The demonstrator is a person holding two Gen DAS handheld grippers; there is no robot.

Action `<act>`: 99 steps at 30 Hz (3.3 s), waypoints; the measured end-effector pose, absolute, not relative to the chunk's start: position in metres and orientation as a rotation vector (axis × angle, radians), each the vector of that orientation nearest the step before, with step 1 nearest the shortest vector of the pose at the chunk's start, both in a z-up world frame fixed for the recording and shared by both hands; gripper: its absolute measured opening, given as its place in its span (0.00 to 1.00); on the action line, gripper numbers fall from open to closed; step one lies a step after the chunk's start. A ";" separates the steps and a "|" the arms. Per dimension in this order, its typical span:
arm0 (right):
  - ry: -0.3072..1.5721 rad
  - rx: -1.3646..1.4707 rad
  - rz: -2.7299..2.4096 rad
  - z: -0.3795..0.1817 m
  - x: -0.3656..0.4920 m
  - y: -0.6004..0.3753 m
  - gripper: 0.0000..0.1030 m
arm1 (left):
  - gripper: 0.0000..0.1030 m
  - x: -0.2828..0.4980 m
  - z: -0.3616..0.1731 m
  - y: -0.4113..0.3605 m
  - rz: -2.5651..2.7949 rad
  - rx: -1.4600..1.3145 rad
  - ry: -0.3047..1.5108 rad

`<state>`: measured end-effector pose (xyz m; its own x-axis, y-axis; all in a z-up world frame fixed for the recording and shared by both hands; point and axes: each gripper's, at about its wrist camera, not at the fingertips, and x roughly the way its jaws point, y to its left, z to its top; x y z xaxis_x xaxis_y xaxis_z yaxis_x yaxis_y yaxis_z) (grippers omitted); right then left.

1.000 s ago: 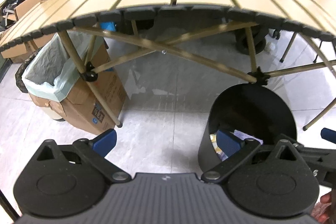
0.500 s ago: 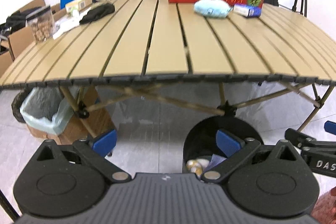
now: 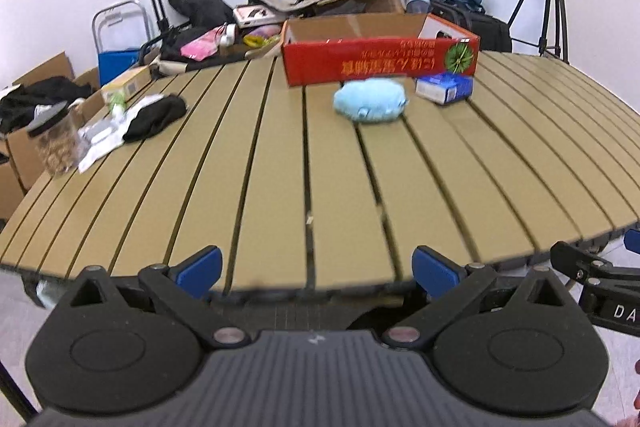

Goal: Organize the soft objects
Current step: 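Grasp the light-blue plush toy on the table with the left tool, then grasp the blue tissue pack with the right tool while the left tool holds the plush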

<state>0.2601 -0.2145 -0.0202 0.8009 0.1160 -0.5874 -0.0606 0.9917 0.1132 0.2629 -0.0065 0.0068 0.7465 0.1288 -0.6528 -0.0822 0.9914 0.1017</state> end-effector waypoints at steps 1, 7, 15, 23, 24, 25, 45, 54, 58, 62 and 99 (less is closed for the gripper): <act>0.629 0.096 0.094 -0.019 0.265 -0.216 1.00 | 1.00 0.267 0.009 -0.008 0.112 0.068 0.714; 0.592 0.125 0.083 -0.011 0.296 -0.225 1.00 | 1.00 0.308 0.020 -0.019 0.094 0.063 0.684; 0.552 0.184 0.052 -0.011 0.343 -0.241 1.00 | 1.00 0.372 0.017 -0.023 0.091 0.045 0.723; 0.534 0.241 0.037 -0.014 0.394 -0.251 1.00 | 1.00 0.437 0.008 -0.028 0.074 0.015 0.754; 0.534 0.244 0.038 -0.015 0.400 -0.251 1.00 | 1.00 0.446 0.005 -0.029 0.074 0.006 0.759; 0.535 0.243 0.037 -0.015 0.404 -0.252 1.00 | 1.00 0.454 0.003 -0.029 0.073 -0.004 0.763; 0.530 0.249 -0.010 -0.021 0.457 -0.266 1.00 | 0.82 0.521 -0.034 -0.032 0.107 -0.050 0.817; 0.543 0.252 0.006 -0.021 0.458 -0.259 1.00 | 0.70 0.509 -0.024 -0.024 0.088 -0.061 0.763; 0.542 0.240 0.031 -0.012 0.467 -0.244 1.00 | 0.70 0.503 -0.010 -0.010 0.102 -0.056 0.725; 0.565 0.190 0.064 -0.003 0.488 -0.216 1.00 | 0.70 0.500 0.000 0.010 0.126 -0.060 0.700; 0.720 0.121 0.028 -0.004 0.521 -0.144 0.72 | 0.70 0.429 0.024 0.099 0.182 -0.114 0.641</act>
<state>0.5206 -0.1441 -0.0043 0.7518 0.0675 -0.6559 0.0161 0.9926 0.1206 0.4286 0.0992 0.0244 0.7864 0.1336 -0.6031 -0.2041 0.9777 -0.0495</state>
